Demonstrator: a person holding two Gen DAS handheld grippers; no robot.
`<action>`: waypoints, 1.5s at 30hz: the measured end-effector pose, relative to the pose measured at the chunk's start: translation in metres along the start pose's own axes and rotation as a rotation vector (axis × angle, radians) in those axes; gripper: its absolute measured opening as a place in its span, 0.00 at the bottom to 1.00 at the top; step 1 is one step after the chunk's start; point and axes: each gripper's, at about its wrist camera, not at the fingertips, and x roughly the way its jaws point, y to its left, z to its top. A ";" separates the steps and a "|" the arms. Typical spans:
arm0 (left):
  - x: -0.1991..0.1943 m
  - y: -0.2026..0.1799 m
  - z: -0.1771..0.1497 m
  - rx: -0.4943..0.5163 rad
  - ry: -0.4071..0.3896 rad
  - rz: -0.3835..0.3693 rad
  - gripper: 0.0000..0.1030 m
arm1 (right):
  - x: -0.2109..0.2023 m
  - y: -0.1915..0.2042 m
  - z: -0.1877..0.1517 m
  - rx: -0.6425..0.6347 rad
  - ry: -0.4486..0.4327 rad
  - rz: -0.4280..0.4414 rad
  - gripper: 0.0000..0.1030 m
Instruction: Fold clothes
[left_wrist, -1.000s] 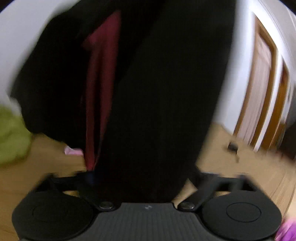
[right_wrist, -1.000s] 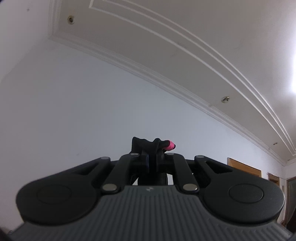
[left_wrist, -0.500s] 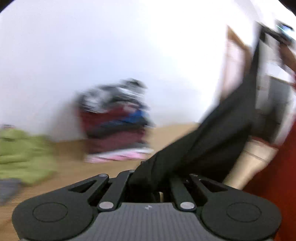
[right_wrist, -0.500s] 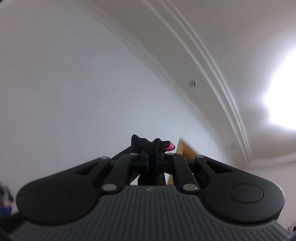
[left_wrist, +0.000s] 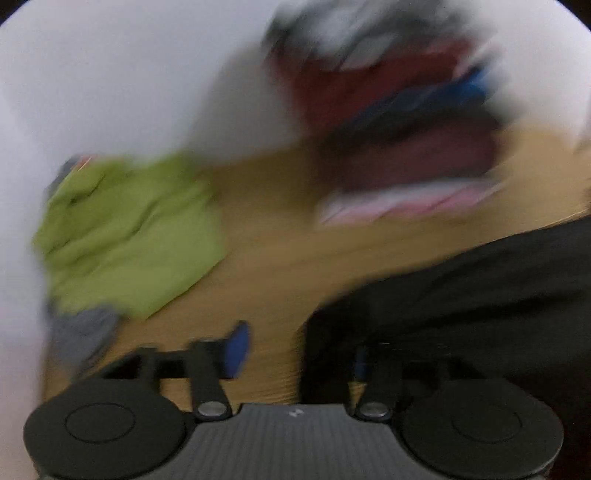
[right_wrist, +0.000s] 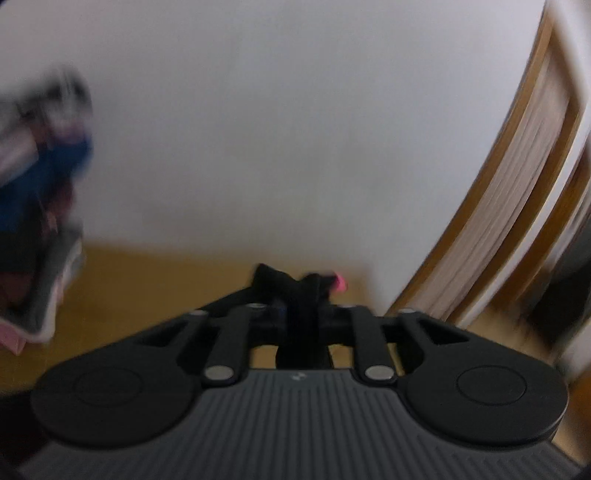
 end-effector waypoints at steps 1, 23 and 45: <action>0.021 -0.004 0.000 -0.018 0.058 0.071 0.57 | 0.022 0.011 -0.015 0.033 0.066 0.000 0.59; -0.018 -0.076 -0.225 -0.060 0.212 -0.154 0.80 | -0.172 0.292 -0.487 0.073 0.543 1.036 0.84; -0.087 -0.161 -0.162 -0.026 -0.035 -0.555 0.04 | -0.146 0.175 -0.540 0.888 0.192 0.992 0.10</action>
